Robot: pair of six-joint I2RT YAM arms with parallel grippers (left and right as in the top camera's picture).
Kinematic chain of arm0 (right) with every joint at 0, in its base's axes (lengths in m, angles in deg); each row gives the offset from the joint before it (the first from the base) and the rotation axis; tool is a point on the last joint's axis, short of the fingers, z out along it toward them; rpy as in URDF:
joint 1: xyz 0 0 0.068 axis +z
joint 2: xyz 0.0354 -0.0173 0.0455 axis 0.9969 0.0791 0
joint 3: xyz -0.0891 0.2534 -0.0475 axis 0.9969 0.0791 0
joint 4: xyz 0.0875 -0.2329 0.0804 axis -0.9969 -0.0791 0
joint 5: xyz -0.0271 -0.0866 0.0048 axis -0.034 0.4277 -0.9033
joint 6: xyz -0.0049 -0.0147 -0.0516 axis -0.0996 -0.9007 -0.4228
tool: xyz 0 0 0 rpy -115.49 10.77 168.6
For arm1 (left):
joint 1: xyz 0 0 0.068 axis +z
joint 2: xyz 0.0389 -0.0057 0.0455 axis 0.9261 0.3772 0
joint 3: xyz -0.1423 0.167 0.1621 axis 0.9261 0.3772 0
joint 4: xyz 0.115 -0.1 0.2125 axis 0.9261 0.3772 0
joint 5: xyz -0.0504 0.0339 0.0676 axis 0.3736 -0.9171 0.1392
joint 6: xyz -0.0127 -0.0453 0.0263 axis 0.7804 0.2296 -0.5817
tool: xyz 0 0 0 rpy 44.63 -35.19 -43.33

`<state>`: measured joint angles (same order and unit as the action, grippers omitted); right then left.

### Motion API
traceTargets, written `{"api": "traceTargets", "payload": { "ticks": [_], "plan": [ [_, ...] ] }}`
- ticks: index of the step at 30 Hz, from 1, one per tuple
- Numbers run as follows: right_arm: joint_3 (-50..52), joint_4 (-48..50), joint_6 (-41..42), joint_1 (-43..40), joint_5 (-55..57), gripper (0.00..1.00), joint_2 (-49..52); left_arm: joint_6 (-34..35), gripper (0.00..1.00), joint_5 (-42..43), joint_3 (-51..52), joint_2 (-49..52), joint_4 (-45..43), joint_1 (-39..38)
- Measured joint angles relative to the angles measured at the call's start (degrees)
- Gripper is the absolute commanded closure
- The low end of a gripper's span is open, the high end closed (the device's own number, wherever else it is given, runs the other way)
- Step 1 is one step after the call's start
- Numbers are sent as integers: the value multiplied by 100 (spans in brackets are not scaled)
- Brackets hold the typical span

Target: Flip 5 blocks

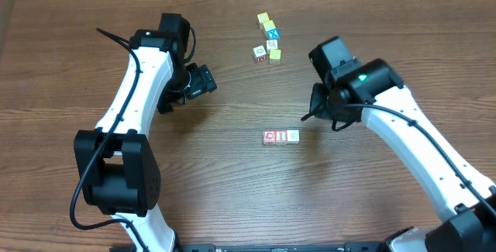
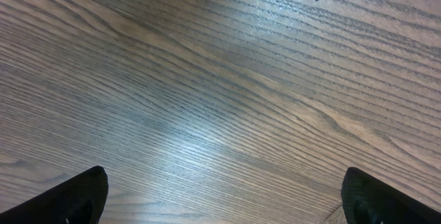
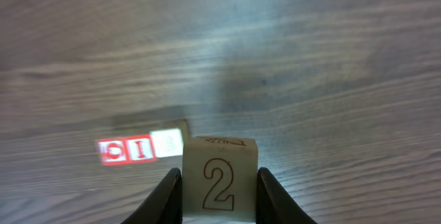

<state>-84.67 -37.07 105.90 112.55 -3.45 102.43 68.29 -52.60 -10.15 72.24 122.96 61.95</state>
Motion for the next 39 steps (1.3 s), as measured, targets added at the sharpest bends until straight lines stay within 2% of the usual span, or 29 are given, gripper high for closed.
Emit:
{"api": "traceTargets", "payload": {
  "ticks": [11,16,19,26,39],
  "plan": [
    [1967,1939,52,0,-706,78,2,0,0,0,0,2,-2,0],
    [2428,2498,57,0,-997,78,2,0,0,0,0,2,2,0],
    [2522,2540,57,0,-1115,77,2,0,0,0,0,0,2,0],
    [2527,2594,72,0,-1217,54,2,0,0,0,0,0,0,0],
    [2527,2544,59,0,-1239,53,2,0,0,0,0,0,0,0]
  ]
}}
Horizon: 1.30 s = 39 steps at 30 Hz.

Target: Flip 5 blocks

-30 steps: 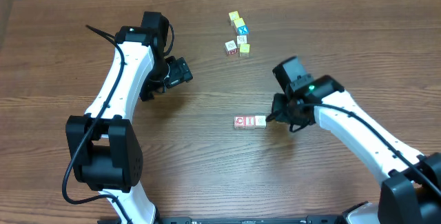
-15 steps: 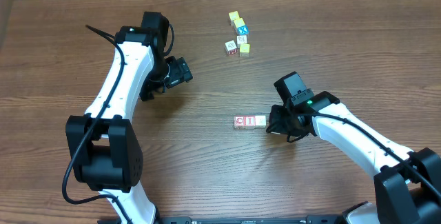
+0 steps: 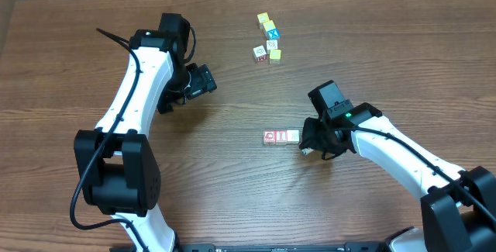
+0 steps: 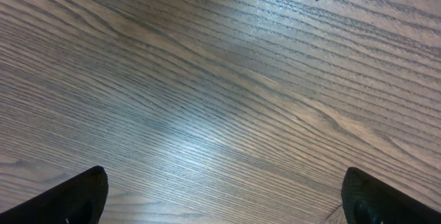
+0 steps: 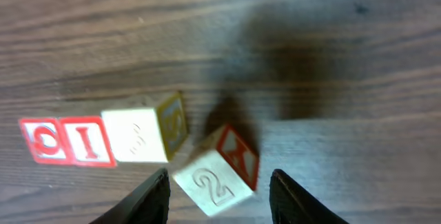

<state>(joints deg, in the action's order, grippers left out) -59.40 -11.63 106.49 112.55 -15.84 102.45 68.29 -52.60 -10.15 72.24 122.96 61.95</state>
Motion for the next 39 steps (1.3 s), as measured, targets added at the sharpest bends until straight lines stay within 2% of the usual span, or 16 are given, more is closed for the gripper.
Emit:
{"api": "traceTargets", "payload": {
  "ticks": [9,17,21,22,23,26,39],
  "plan": [
    [0,-511,177,0,-61,55,0,0,0,0,0,0,0,0],
    [11,-533,341,0,-212,57,0,0,0,0,0,2,0,0],
    [144,-522,479,0,-369,64,0,0,0,0,0,0,0,0],
    [177,-520,501,0,-426,68,0,0,0,0,0,2,0,0],
    [195,-531,505,-2,-472,77,0,0,0,0,0,2,0,0],
    [203,-531,573,0,-638,88,0,0,0,0,0,0,0,0],
    [208,-420,774,31,-907,90,0,0,0,0,0,2,0,0]
  ]
}}
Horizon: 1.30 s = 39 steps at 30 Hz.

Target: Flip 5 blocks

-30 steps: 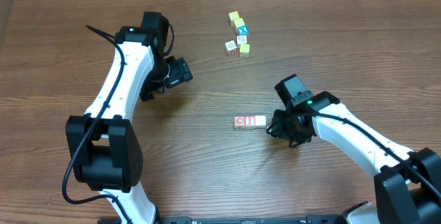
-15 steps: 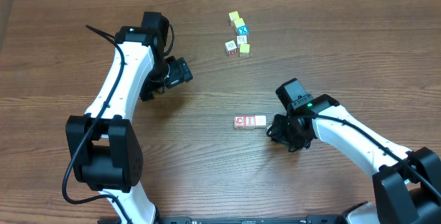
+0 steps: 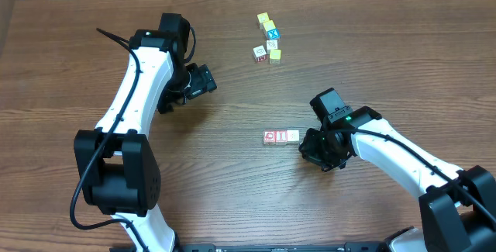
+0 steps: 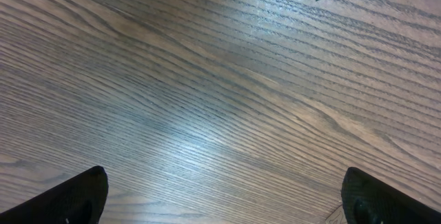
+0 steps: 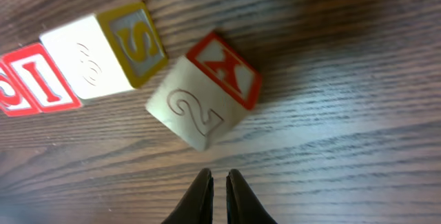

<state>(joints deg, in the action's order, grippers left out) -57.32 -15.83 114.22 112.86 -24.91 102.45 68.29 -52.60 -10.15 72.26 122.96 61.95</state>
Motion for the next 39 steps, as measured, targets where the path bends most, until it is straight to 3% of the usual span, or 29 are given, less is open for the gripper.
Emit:
{"api": "traceTargets", "payload": {
  "ticks": [16,34,39],
  "plan": [
    [4,533,551,387,568,90,0,0,0,0,0,0,0,0],
    [4,857,595,387,850,84,0,0,0,0,0,-2,0,0],
    [4,994,597,387,874,87,0,0,0,0,0,0,0,0]
  ]
}}
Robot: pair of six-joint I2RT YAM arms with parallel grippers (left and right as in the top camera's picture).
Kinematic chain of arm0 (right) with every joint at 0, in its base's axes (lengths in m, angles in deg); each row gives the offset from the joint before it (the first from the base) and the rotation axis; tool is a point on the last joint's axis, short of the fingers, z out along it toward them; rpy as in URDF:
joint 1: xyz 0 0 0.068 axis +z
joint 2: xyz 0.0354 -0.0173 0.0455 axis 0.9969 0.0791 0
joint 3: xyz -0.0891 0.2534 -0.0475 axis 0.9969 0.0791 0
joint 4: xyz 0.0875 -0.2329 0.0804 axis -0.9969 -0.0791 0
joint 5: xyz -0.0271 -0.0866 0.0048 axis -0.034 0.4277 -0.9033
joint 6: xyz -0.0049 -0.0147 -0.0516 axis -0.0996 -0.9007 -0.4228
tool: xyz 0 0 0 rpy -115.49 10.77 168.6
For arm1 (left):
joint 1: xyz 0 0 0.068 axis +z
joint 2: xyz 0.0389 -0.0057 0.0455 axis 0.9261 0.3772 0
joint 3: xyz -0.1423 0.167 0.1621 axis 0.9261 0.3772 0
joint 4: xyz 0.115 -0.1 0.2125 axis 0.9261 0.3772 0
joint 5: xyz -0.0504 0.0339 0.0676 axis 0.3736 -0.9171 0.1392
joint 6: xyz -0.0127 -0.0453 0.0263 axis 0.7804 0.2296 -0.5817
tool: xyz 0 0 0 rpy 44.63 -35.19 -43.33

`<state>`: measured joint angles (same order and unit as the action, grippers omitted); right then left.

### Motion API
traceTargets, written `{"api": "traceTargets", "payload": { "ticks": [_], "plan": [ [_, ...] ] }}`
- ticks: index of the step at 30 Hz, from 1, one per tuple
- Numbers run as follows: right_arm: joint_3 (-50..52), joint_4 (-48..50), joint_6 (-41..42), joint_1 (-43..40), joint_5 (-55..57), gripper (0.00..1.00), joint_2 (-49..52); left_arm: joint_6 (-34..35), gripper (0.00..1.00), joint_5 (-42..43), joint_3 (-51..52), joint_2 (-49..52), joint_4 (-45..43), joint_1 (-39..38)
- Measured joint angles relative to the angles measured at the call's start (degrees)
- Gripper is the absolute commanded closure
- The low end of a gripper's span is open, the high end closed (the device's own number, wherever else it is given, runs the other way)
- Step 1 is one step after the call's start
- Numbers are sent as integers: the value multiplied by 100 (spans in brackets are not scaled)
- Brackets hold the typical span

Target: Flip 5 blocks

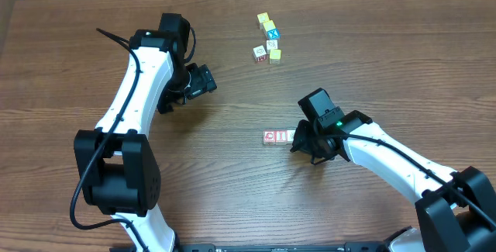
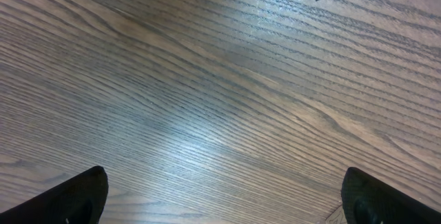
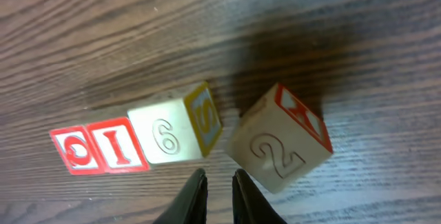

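In the right wrist view a row of three blocks lies on the table: two red-faced blocks [image 3: 103, 147] and a pale block with a 6 on top [image 3: 172, 133]. Just to the right of the row sits a pale block with a 2 on top [image 3: 279, 141], turned askew, with a red face on its far side. My right gripper [image 3: 217, 196] is shut and empty, its tips low in front of the gap between the 6 and 2 blocks. My left gripper [image 2: 224, 196] is open over bare wood, far to the left [image 1: 203, 81].
Several small blocks [image 1: 268, 39] are clustered at the far middle of the table. In the overhead view the row [image 1: 279, 136] shows just to the left of the right gripper [image 1: 310, 145], which hides the 2 block.
My right gripper, still shut, has moved left towards the row. The 2 block has turned and sits a little apart from the 6 block. The left arm has not moved.
My right gripper held the 2 block above the table to the right of the row. Then it was open, with the block askew on the wood beside the 6 block. Then it was shut and empty in front of the block, and now nearer the row.
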<state>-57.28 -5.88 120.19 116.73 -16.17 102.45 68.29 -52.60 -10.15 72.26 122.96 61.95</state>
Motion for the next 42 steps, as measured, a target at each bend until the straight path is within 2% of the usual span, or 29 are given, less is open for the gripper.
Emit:
{"api": "traceTargets", "payload": {
  "ticks": [4,10,18,29,42],
  "plan": [
    [-11,-11,-13,0,-240,87,0,0,0,0,0,0,0,0],
    [-584,-577,-223,-20,-352,88,0,0,0,0,0,-2,0,0],
    [-817,-1180,-306,-498,415,90,-13,0,0,0,0,0,0,0],
    [-363,-846,-136,-706,828,89,-13,-2,0,0,0,0,0,0],
    [2,-396,179,-706,570,89,-13,0,0,0,0,-2,0,0]
  ]
}}
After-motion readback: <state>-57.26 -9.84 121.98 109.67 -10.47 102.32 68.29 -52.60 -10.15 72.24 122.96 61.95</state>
